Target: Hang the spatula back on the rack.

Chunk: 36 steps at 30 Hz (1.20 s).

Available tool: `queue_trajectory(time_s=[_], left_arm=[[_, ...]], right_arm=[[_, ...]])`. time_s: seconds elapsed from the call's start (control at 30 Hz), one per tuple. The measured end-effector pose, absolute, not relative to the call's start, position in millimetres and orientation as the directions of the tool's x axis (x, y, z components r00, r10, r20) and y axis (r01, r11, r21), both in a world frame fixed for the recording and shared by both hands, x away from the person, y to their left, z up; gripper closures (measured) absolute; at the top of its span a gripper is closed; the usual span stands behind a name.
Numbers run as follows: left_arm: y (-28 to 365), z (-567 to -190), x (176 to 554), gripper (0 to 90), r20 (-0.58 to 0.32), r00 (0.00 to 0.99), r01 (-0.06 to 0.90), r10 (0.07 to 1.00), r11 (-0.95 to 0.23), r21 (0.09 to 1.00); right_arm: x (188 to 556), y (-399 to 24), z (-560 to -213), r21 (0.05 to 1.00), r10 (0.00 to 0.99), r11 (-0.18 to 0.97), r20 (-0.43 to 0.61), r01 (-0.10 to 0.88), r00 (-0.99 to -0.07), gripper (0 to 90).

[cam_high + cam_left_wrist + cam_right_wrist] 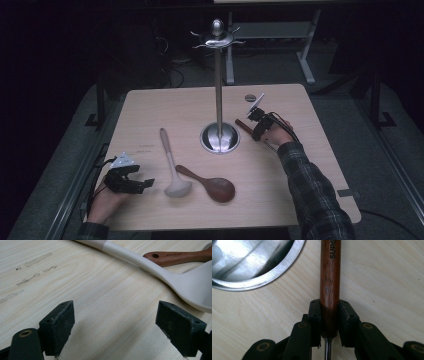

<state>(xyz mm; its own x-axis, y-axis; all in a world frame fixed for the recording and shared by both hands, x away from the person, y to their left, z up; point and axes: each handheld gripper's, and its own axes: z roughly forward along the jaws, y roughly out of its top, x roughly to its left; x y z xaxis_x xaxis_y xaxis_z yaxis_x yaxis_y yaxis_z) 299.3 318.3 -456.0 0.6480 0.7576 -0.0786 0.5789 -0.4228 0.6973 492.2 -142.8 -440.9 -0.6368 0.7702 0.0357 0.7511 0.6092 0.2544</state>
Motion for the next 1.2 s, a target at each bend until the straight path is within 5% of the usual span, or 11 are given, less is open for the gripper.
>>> queue_trajectory(time_s=[0.37,1.2], left_arm=[[319,-455,298,15.0,-0.078,0.649,0.578,0.757,-0.423,0.698],[322,-457,296,15.0,-0.072,0.634,0.589,0.770,-0.420,0.691]], right_arm=[[486,-156,-420,0.345,0.779,0.571,0.059,0.745,-0.624,73.6],[411,-217,-357,0.796,0.797,0.301,0.093,0.526,-0.597,73.6]])
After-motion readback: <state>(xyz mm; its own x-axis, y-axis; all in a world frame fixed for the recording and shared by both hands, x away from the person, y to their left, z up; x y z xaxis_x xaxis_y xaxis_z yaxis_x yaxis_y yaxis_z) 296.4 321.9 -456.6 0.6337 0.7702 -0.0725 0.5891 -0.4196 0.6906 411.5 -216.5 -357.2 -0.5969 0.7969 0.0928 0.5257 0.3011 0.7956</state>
